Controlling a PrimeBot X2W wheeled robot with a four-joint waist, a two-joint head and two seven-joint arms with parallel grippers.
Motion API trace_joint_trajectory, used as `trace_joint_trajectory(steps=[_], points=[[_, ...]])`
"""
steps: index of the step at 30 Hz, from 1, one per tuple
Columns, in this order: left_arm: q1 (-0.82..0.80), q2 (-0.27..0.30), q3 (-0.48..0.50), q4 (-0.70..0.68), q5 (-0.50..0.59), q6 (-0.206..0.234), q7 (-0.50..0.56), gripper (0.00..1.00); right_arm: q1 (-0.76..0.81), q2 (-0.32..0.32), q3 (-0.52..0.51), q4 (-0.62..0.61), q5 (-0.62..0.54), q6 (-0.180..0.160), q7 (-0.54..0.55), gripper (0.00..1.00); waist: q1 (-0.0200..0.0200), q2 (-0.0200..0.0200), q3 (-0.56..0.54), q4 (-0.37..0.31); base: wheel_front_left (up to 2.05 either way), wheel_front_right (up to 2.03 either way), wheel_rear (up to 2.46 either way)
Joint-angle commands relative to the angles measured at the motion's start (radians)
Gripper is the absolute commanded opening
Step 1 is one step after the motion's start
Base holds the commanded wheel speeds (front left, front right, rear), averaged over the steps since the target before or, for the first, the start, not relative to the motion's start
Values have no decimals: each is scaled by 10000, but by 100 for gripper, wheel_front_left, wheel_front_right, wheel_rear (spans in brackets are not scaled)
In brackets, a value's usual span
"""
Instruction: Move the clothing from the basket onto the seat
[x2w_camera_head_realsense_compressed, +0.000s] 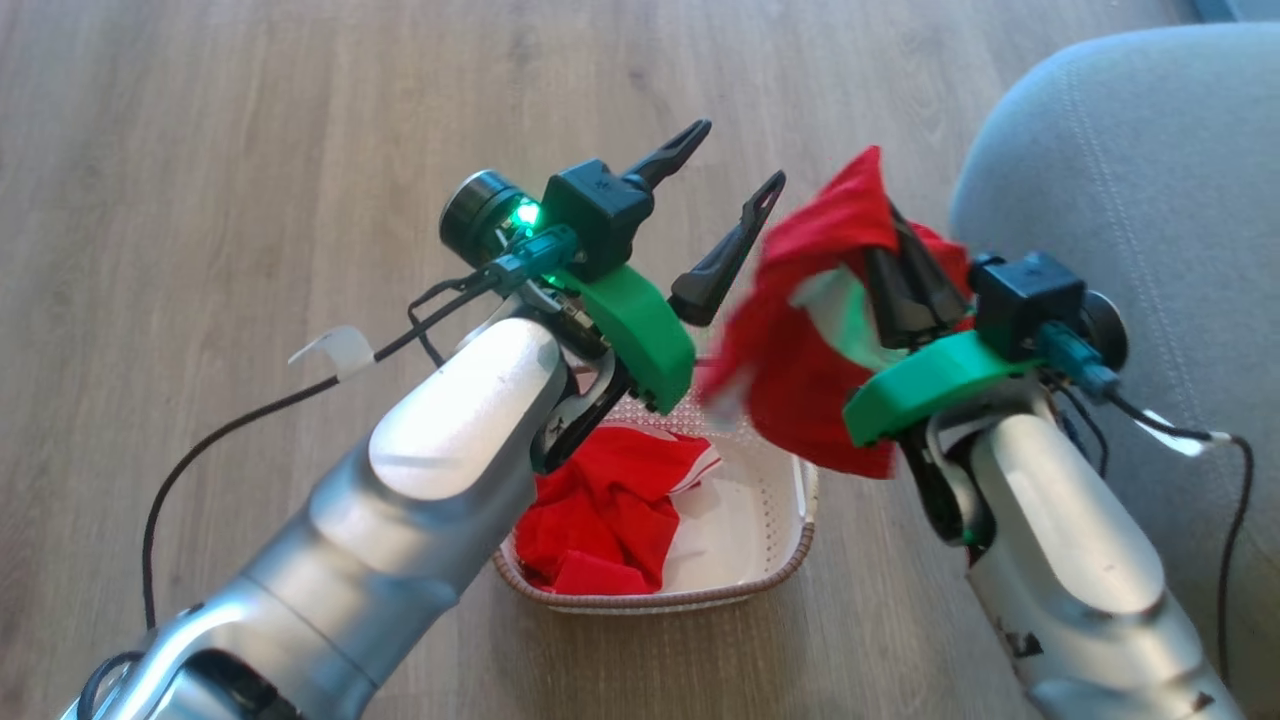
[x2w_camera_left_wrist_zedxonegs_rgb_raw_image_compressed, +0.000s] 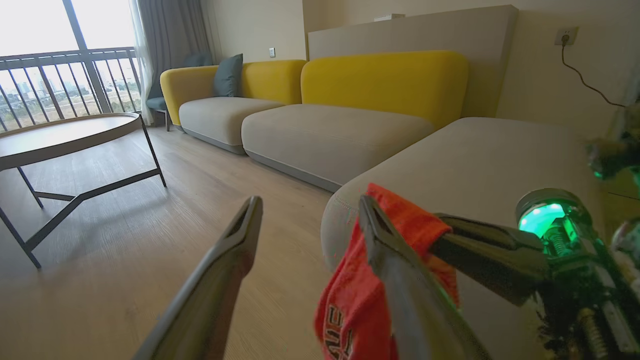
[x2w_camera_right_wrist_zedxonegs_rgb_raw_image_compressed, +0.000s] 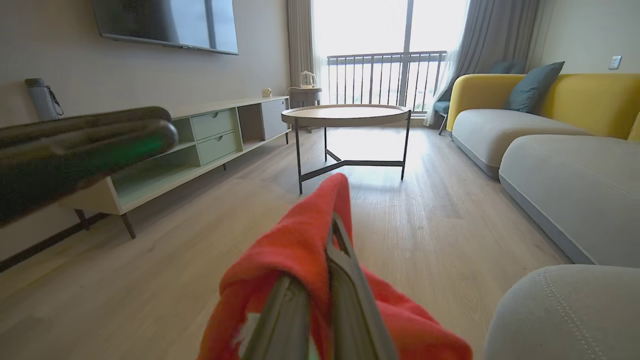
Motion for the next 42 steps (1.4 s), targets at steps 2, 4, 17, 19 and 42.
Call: trace_joint_trajectory(steps=[2,4,17,19,42], points=[[-257,215,344,-160,-92,-129,-51,100,14,15,-167,-594,-64,71,-48,0,0,0,42,-265,0,0,0],[-152,261,280,-96,-124,-203,-51,100,185,0,-415,-821,-89,71,-48,0,0,0,49,-487,0,0,0],[753,464,-77,-377,-330,-322,-51,100,858,-17,-1097,-1870,-32,71,-48,0,0,0,-91,-2745,0,0,0],[826,487,-107,-489,-284,-323,-51,100,926,-19,-1119,-1943,-13,71,-48,0,0,0,-125,-3055,0,0,0],[1296,696,-121,-1400,179,-325,-51,100,2016,161,-1994,-3166,-11,71,-48,0,0,0,357,-5166,0,0,0]])
